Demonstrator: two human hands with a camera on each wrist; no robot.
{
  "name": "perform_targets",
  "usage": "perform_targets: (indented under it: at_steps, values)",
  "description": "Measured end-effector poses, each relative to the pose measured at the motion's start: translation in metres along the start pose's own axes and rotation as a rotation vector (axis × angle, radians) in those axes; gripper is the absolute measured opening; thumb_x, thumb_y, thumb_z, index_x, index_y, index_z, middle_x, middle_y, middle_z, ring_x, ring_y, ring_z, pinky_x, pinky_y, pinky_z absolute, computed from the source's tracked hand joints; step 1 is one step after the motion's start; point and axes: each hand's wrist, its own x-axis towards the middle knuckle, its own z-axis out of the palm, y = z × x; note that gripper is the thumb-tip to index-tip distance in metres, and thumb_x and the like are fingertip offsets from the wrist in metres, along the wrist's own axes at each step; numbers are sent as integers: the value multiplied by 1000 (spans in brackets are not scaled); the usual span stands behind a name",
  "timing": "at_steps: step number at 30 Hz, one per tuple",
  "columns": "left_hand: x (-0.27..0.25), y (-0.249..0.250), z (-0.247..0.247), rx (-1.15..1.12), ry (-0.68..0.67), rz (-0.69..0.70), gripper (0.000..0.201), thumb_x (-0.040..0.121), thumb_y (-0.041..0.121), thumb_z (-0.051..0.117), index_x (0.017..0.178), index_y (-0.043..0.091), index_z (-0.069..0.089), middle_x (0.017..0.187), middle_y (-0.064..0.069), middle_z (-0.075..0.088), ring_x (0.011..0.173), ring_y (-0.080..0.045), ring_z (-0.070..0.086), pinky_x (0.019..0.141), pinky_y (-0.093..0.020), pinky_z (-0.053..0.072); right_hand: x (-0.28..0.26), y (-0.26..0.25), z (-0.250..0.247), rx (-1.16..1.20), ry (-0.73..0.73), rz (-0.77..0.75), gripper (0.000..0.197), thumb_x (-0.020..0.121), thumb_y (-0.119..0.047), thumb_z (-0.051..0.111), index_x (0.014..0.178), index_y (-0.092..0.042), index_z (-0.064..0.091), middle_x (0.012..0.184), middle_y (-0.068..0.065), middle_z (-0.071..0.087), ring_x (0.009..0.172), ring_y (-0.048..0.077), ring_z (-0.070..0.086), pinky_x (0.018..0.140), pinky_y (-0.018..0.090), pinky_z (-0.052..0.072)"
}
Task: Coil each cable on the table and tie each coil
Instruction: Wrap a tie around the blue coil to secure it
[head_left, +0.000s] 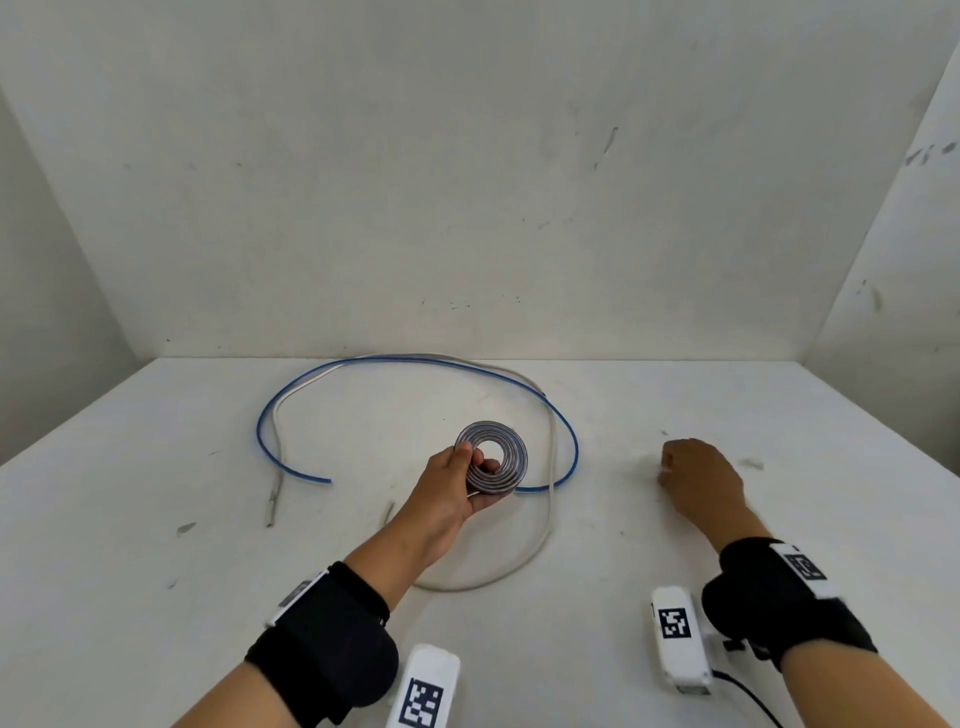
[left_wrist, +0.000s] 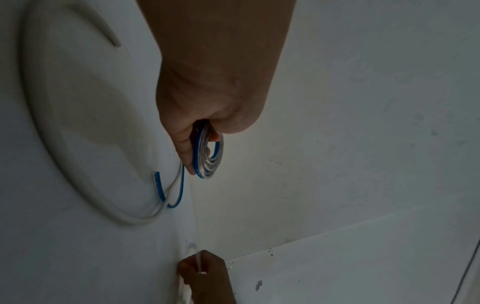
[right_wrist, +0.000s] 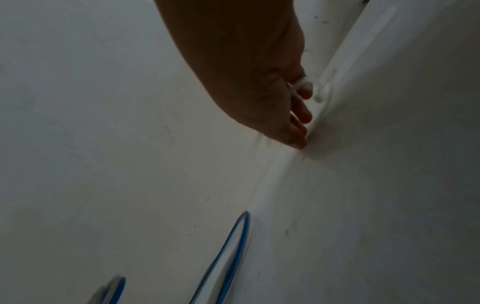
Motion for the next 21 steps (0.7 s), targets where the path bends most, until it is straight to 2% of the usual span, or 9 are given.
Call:
perform_targets:
  at_steps: [2, 5, 8, 10, 12, 14, 16, 18, 21]
  values:
    - [2, 0, 0, 15, -3, -7, 36, 103, 17, 29, 74, 5, 47, 77, -11, 56, 75, -22, 59, 76, -35, 58, 0, -6, -2, 6, 6, -49, 16, 97, -20, 46, 83, -18, 54, 107, 9, 64, 109, 29, 58, 84, 33, 40]
    - [5, 0, 1, 53, 2, -4, 35, 104, 17, 29, 76, 5, 47, 80, -12, 56, 78, -23, 59, 72, -31, 60, -8, -23, -13, 27, 54, -117, 34, 104, -32, 29, 84, -19, 53, 103, 5, 69, 105, 28, 60, 86, 36, 35]
    - [7, 1, 1, 106, 28, 4, 34, 104, 18, 29, 78, 5, 47, 83, -12, 58, 81, -24, 60, 67, -26, 60, -23, -50, -26, 183, 59, -178, 43, 101, -47, 28, 86, -15, 53, 87, 5, 66, 91, 32, 59, 74, 35, 40]
    - [8, 2, 2, 143, 38, 14, 34, 104, 18, 29, 79, 5, 48, 84, -13, 59, 81, -24, 60, 67, -26, 60, -34, -73, -32, 278, -24, -241, 40, 97, -55, 34, 82, -18, 43, 69, -5, 53, 75, 25, 52, 66, 33, 35]
    - [8, 2, 3, 174, 42, 31, 34, 104, 19, 28, 79, 5, 48, 84, -12, 58, 80, -22, 60, 69, -28, 59, -42, -93, -34, 384, -119, -312, 33, 98, -48, 39, 87, -17, 39, 65, -9, 46, 65, 19, 44, 64, 32, 33]
    - [8, 4, 3, 189, 52, 44, 34, 104, 18, 28, 79, 6, 48, 83, -12, 58, 79, -21, 59, 73, -30, 58, -43, -103, -33, 477, -159, -363, 23, 102, -29, 35, 90, -11, 41, 70, 3, 52, 62, 19, 42, 65, 36, 35]
    - [8, 5, 2, 186, 73, 51, 35, 104, 18, 28, 78, 6, 48, 82, -11, 57, 78, -20, 58, 73, -31, 57, -41, -108, -32, 543, -116, -370, 20, 101, -14, 32, 88, -10, 47, 81, 11, 59, 65, 20, 44, 64, 35, 38]
    - [8, 6, 0, 187, 98, 65, 35, 104, 18, 28, 77, 7, 48, 83, -11, 57, 78, -21, 58, 73, -31, 56, -41, -111, -34, 646, -106, -351, 23, 98, -8, 35, 83, -12, 52, 77, 5, 58, 61, 18, 43, 58, 28, 37]
    - [10, 7, -4, 202, 144, 102, 35, 103, 18, 29, 77, 7, 49, 88, -13, 57, 84, -23, 58, 74, -31, 55, -47, -117, -37, 756, -282, -338, 27, 96, -9, 40, 78, -12, 59, 63, -4, 52, 50, 8, 44, 45, 14, 33]
